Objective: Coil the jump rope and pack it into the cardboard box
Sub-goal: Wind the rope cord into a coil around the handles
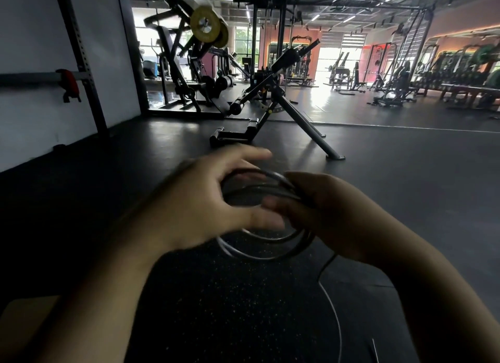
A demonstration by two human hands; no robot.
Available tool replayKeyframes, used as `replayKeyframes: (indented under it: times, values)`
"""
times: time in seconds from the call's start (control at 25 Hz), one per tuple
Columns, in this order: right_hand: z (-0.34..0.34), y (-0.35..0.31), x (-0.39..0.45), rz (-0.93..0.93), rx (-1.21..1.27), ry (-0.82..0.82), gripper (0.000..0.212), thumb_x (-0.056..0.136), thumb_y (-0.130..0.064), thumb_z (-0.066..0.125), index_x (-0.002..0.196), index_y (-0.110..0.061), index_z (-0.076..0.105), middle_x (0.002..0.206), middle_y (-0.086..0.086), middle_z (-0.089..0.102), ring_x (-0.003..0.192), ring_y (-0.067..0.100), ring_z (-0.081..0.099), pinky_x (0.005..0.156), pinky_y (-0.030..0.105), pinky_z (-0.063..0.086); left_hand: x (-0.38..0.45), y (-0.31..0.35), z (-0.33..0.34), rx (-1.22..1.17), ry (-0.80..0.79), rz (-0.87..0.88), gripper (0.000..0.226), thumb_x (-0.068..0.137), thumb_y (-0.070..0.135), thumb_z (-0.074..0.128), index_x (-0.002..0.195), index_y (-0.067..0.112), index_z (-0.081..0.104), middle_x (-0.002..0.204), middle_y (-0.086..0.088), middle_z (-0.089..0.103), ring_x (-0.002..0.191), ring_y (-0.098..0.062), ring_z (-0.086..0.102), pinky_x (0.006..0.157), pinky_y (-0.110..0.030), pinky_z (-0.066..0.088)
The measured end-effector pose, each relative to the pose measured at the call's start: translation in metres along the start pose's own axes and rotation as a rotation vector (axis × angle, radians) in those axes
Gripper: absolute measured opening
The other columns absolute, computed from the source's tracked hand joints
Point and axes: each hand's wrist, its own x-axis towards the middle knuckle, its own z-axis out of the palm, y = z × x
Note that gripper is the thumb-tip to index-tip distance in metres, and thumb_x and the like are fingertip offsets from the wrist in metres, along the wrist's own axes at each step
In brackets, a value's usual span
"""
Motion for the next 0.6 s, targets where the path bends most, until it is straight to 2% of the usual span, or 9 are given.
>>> replayKeyframes:
  times: [0.08, 0.16, 0.2, 0.28, 0.32, 0.44, 0.52, 0.6]
  values:
    - [0.004, -0.004, -0.001, -0.037, -0.022, -0.028, 0.034, 0.084, -0.058, 0.066, 0.107, -0.033, 0.07, 0.085, -0.015, 0.076, 0.075, -0.006, 0.067, 0.073, 0.03, 0.055, -0.001, 0.01, 0.014, 0.112, -0.099, -0.032, 0.062, 0.057, 0.055, 0.088, 0.113, 0.042, 0.066, 0.096, 0.02, 0.077, 0.085, 0.006, 0.072, 0.079, -0.029, 0.06]
    - [0.004, -0.007, -0.003, -0.011, 0.033, -0.018, 0.037, 0.076, -0.061, 0.072, 0.099, -0.033, 0.064, 0.077, -0.018, 0.074, 0.061, -0.005, 0.062, 0.062, 0.025, 0.051, 0.002, 0.011, 0.022, 0.101, -0.135, -0.09, 0.035, 0.068, 0.042, 0.089, 0.094, 0.029, 0.07, 0.073, 0.005, 0.076, 0.061, -0.005, 0.07, 0.059, -0.031, 0.059]
    - [0.002, -0.007, -0.003, 0.008, 0.074, -0.001, 0.043, 0.07, -0.064, 0.072, 0.095, -0.031, 0.058, 0.073, -0.014, 0.074, 0.055, -0.003, 0.058, 0.056, 0.026, 0.049, 0.002, 0.008, 0.021, 0.087, -0.149, -0.109, 0.028, 0.072, 0.04, 0.088, 0.088, 0.024, 0.071, 0.066, -0.001, 0.073, 0.051, -0.006, 0.064, 0.05, -0.029, 0.055]
    - [-0.003, -0.008, -0.003, -0.025, 0.149, 0.047, 0.043, 0.069, -0.059, 0.074, 0.091, -0.029, 0.052, 0.07, -0.005, 0.074, 0.055, 0.003, 0.057, 0.051, 0.029, 0.047, 0.002, 0.006, 0.018, 0.081, -0.16, -0.083, 0.03, 0.075, 0.047, 0.081, 0.08, 0.02, 0.07, 0.057, -0.006, 0.065, 0.045, -0.007, 0.053, 0.046, -0.024, 0.043]
    - [-0.007, -0.008, -0.002, -0.075, 0.19, 0.071, 0.04, 0.072, -0.052, 0.077, 0.089, -0.026, 0.053, 0.068, -0.004, 0.07, 0.055, 0.003, 0.056, 0.05, 0.024, 0.044, 0.001, 0.007, 0.017, 0.029, -0.163, -0.066, 0.035, 0.076, 0.052, 0.077, 0.077, 0.018, 0.068, 0.052, -0.005, 0.059, 0.044, -0.008, 0.049, 0.046, -0.023, 0.04]
    - [-0.01, -0.005, -0.004, -0.153, 0.393, 0.183, 0.029, 0.08, -0.032, 0.076, 0.081, -0.007, 0.06, 0.061, -0.011, 0.06, 0.046, -0.003, 0.048, 0.047, 0.009, 0.035, -0.003, 0.015, 0.014, -0.331, -0.191, -0.115, 0.042, 0.085, 0.05, 0.063, 0.071, 0.01, 0.058, 0.047, 0.007, 0.042, 0.04, -0.005, 0.035, 0.041, -0.019, 0.029]
    - [-0.009, -0.004, -0.005, -0.142, 0.5, 0.285, 0.03, 0.083, -0.035, 0.073, 0.075, -0.008, 0.062, 0.055, -0.013, 0.057, 0.041, -0.003, 0.044, 0.044, 0.01, 0.034, -0.003, 0.016, 0.012, -0.461, -0.202, -0.124, 0.041, 0.085, 0.049, 0.058, 0.07, 0.011, 0.055, 0.048, 0.008, 0.037, 0.04, -0.005, 0.03, 0.04, -0.018, 0.023]
    - [-0.006, -0.002, -0.004, -0.098, 0.594, 0.372, 0.042, 0.088, -0.048, 0.064, 0.07, -0.01, 0.061, 0.054, -0.006, 0.055, 0.04, 0.003, 0.042, 0.04, 0.017, 0.033, -0.003, 0.01, 0.013, -0.532, -0.162, -0.094, 0.041, 0.08, 0.055, 0.057, 0.066, 0.016, 0.055, 0.05, 0.006, 0.036, 0.04, -0.008, 0.029, 0.04, -0.023, 0.022]
